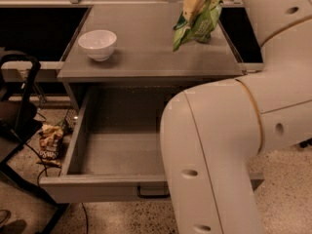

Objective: Place green rice chip bag into top drawer

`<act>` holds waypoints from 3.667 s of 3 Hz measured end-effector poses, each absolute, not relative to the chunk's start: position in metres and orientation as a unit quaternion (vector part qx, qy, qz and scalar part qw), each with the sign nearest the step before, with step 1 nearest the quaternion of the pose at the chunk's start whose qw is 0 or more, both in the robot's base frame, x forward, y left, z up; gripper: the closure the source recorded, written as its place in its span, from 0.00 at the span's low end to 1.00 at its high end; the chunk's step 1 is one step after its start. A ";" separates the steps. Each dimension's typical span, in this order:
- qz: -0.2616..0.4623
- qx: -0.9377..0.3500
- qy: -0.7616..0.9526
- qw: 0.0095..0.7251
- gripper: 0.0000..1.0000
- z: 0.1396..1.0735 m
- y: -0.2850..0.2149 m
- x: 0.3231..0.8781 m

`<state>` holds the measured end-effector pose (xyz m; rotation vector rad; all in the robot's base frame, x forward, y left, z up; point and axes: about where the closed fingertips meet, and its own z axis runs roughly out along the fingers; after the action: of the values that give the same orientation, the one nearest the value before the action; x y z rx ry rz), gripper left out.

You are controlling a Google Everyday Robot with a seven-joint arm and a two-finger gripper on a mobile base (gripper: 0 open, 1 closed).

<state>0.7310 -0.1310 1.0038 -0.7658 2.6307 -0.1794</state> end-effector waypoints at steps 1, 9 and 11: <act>-0.006 -0.254 0.951 0.174 1.00 0.998 -0.152 0.698; 0.120 -0.216 0.959 0.136 0.74 0.698 -0.057 0.563; 0.117 -0.209 0.959 0.153 0.27 0.704 -0.059 0.571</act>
Offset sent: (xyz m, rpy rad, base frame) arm -0.2097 -0.0401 -0.0520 0.2464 0.5944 -0.0023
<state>0.5712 -0.0594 0.7043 -0.5986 2.7503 0.3349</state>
